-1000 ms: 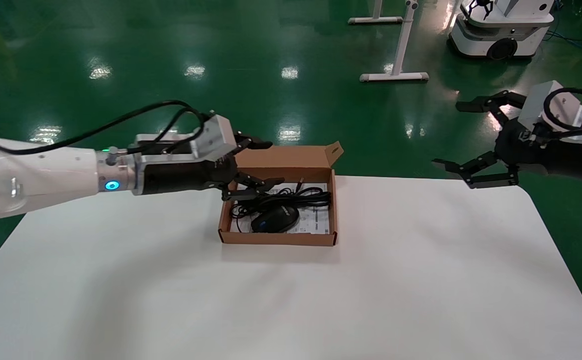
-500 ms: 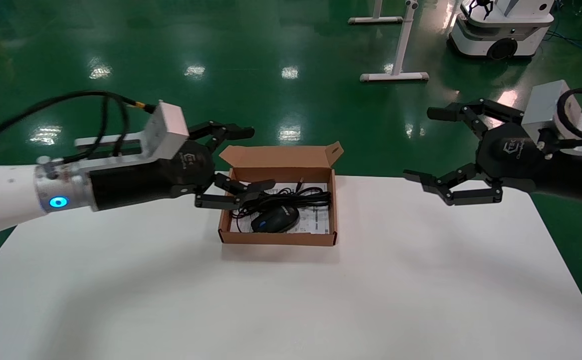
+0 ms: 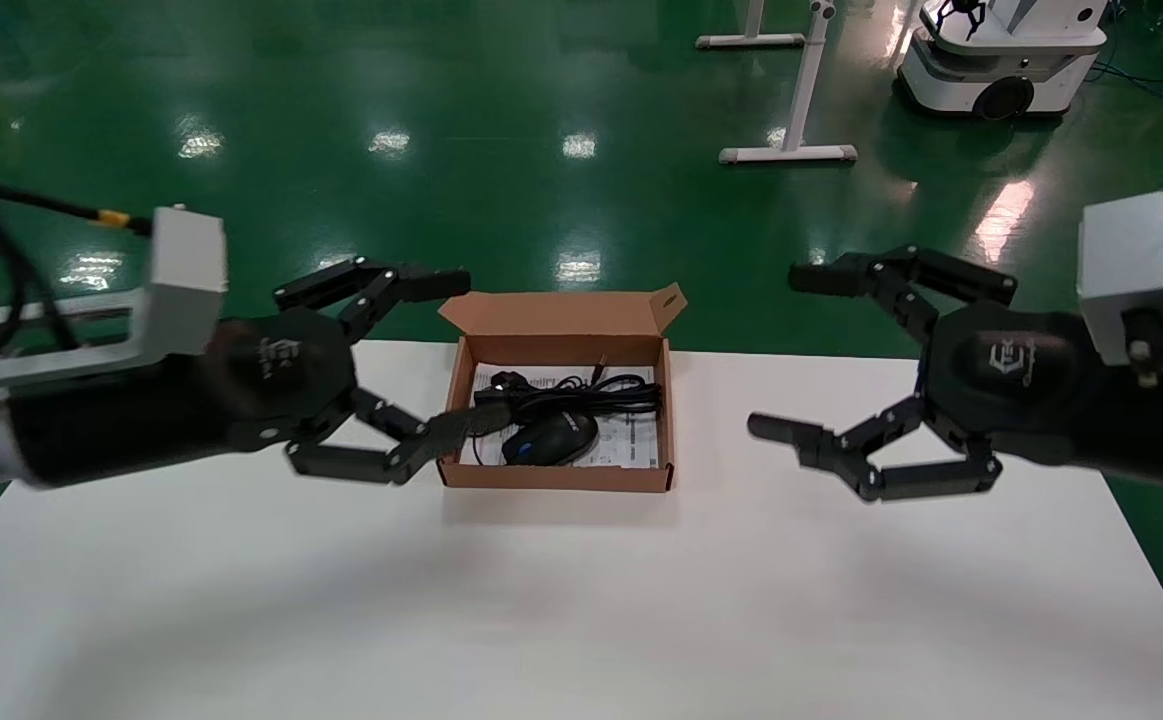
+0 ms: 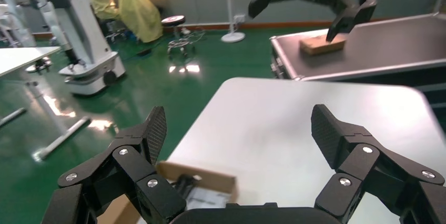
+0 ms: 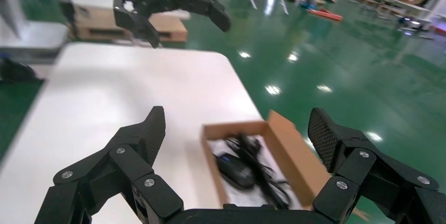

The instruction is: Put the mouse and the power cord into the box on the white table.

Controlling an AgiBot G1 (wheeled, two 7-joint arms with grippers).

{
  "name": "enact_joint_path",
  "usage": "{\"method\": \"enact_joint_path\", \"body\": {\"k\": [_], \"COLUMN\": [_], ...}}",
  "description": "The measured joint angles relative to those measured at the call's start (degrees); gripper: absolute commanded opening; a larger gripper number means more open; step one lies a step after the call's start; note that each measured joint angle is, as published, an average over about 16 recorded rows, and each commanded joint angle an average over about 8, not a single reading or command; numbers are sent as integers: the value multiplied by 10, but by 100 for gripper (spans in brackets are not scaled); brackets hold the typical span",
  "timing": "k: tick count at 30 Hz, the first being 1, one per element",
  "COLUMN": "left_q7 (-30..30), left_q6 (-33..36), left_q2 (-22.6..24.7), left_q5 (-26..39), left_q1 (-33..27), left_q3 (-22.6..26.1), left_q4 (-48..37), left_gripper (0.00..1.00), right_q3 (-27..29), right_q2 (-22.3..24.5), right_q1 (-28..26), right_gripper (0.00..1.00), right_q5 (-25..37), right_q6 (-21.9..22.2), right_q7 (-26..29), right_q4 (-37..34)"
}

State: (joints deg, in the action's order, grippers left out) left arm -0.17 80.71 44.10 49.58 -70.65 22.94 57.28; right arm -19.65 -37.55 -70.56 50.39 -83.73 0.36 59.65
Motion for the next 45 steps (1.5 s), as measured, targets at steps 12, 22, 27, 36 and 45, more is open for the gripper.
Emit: {"method": "enact_joint_path", "body": {"k": [12, 22, 27, 36, 45], "left_q7": [-86, -111, -110, -107, -106], "left_q6": [41, 55, 54, 52, 50], "left_q2": [-74, -98, -98, -94, -92], "left_q5": [-63, -85, -85, -81, -79], "left_q1": [74, 99, 98, 94, 92], "left_q3": [-57, -75, -75, -72, -70], "left_q4": [134, 177, 176, 168, 165], "left_gripper": [100, 100, 100, 100, 100], "right_q3": [30, 40, 40, 38, 37], "right_q2": [21, 27, 27, 26, 26], "right_q1": [74, 98, 98, 94, 92], "right_gripper": [100, 100, 100, 100, 100], "right_q5": [-71, -94, -93, -89, -87], "right_q6": [-16, -21, -21, -21, -20], "right_q7": [85, 109, 109, 106, 105], "right_q4": [116, 152, 151, 145, 142]}}
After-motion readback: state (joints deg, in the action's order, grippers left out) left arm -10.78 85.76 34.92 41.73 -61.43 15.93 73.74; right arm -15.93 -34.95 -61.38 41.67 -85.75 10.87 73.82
